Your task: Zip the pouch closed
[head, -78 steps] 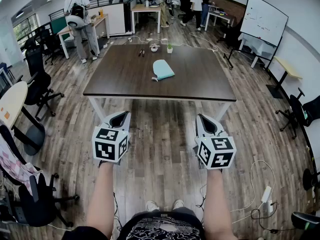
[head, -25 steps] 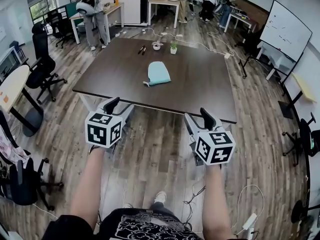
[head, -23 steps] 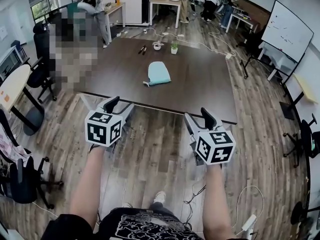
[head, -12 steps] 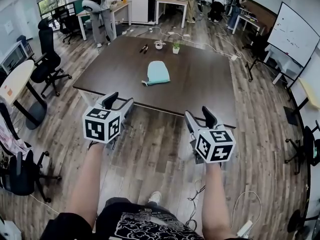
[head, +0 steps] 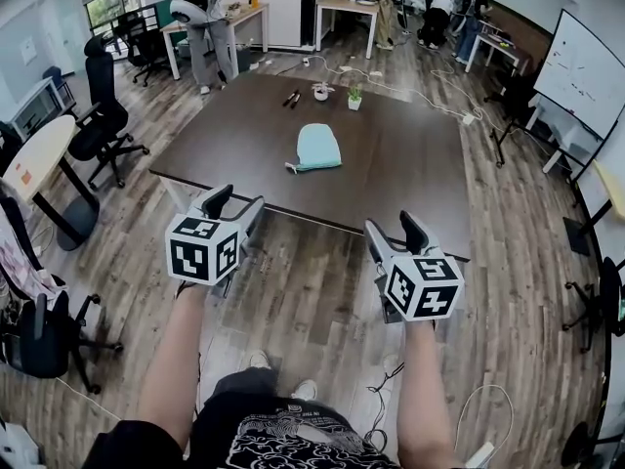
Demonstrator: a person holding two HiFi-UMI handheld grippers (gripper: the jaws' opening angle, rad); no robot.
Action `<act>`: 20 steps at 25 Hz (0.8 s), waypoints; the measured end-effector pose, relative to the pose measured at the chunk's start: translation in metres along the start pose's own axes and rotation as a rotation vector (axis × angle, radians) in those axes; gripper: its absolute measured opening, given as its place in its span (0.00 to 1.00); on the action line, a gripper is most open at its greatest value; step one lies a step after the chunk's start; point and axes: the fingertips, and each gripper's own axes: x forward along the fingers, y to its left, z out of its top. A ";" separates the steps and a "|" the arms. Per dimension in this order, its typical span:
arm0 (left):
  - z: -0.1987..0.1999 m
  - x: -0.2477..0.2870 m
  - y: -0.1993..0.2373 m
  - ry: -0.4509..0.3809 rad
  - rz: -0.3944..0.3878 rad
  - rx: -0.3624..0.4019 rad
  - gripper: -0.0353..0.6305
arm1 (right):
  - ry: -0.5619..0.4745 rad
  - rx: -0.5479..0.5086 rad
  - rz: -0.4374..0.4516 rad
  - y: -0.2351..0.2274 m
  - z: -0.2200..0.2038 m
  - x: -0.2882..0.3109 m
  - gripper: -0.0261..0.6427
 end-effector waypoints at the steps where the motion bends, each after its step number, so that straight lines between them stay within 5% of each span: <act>1: -0.001 0.001 0.003 0.001 0.004 -0.003 0.40 | 0.000 0.001 0.006 0.001 0.000 0.004 0.45; 20: 0.013 0.139 0.101 0.019 -0.044 0.020 0.47 | 0.037 0.010 -0.047 -0.021 0.012 0.159 0.49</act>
